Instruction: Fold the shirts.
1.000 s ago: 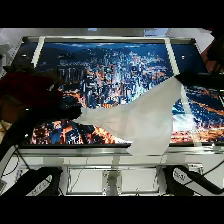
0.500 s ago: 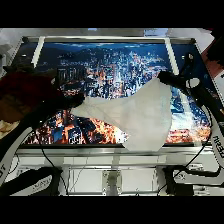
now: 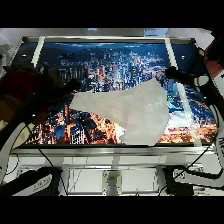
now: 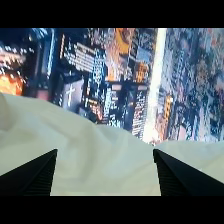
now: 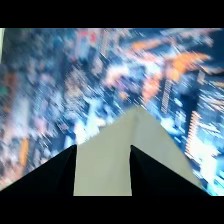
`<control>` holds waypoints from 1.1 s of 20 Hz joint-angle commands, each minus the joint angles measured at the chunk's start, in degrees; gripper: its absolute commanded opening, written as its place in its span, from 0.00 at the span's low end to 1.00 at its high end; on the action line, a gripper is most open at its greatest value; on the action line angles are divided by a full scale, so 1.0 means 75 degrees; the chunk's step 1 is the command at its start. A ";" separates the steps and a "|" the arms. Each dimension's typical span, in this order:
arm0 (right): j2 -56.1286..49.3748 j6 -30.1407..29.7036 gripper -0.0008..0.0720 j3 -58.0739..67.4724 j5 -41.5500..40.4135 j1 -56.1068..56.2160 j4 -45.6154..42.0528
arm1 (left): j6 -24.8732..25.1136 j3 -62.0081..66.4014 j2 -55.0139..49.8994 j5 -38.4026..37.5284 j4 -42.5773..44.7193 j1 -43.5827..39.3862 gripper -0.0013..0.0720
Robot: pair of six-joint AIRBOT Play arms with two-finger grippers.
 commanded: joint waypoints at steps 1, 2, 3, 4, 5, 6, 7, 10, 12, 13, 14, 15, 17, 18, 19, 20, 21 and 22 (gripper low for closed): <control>0.0685 0.0994 0.52 0.0000 0.3485 -0.1515 -0.2550 | 0.0070 0.0300 0.0720 0.1343 0.0574 0.0670 0.97; 0.0935 0.0956 0.52 -0.0265 0.4243 -0.2092 -0.2661 | 0.0064 0.0300 0.1040 0.1632 0.1055 0.0761 0.97; 0.1207 0.0621 0.52 -0.0653 0.4715 -0.2597 -0.2454 | 0.0058 0.0300 0.1364 0.1970 0.1556 0.0761 0.97; 0.1515 0.0391 0.52 -0.1157 0.4983 -0.3077 -0.2145 | 0.0055 0.0300 0.1632 0.2381 0.1915 0.0761 0.97; 0.1856 0.0385 0.52 -0.1795 0.5103 -0.3555 -0.1716 | 0.0055 0.0256 0.1883 0.2841 0.2171 0.0761 0.97; 0.2139 0.0388 0.52 -0.2445 0.5281 -0.3946 -0.1180 | 0.0052 0.0102 0.2151 0.3235 0.2393 0.0758 0.97; 0.2326 0.0388 0.52 -0.3048 0.5470 -0.4205 -0.0737 | 0.0029 -0.0152 0.2393 0.3471 0.2465 0.0755 0.97; 0.2422 0.0393 0.52 -0.4797 0.5805 -0.4232 0.0000 | -0.0393 -0.1527 0.3153 0.3570 0.2390 0.0752 0.97; 0.2422 0.0385 0.52 -0.5718 0.5432 -0.3955 0.0522 | -0.0694 -0.2363 0.3483 0.3567 0.2203 0.0752 0.97; 0.2422 0.0388 0.53 -0.6015 0.5170 -0.3771 0.0653 | -0.0688 -0.2640 0.3552 0.3567 0.2005 0.0752 0.97; 0.2422 0.0391 0.54 -0.6225 0.4960 -0.3547 0.0769 | -0.0682 -0.2798 0.3558 0.3567 0.1874 0.0752 0.97; 0.2422 0.0393 0.54 -0.6344 0.4832 -0.3296 0.0906 | -0.0685 -0.2885 0.3558 0.3532 0.1821 0.0752 0.97; 0.2422 0.0478 0.54 -0.6406 0.4479 -0.2748 0.1040 | -0.0682 -0.2906 0.3558 0.3401 0.1827 0.0752 0.97; 0.2422 0.0670 0.54 -0.6406 0.4170 -0.2500 0.1058 | -0.0682 -0.2906 0.3558 0.3290 0.1827 0.0752 0.97; 0.2422 0.0892 0.54 -0.6406 0.3876 -0.2279 0.1064 | -0.0682 -0.2906 0.3558 0.3232 0.1830 0.0752 0.97; 0.2422 0.1058 0.54 -0.6406 0.3599 -0.2078 0.1064 | -0.0682 -0.2906 0.3558 0.3217 0.1827 0.0752 0.97; 0.2422 0.1087 0.54 -0.6403 0.3416 -0.1947 0.1096 | -0.0682 -0.2906 0.3558 0.3232 0.1830 0.0752 0.97; 0.2422 0.1084 0.52 -0.6403 0.3299 -0.1897 0.1180 | -0.0682 -0.2906 0.3558 0.3229 0.1830 0.0752 0.97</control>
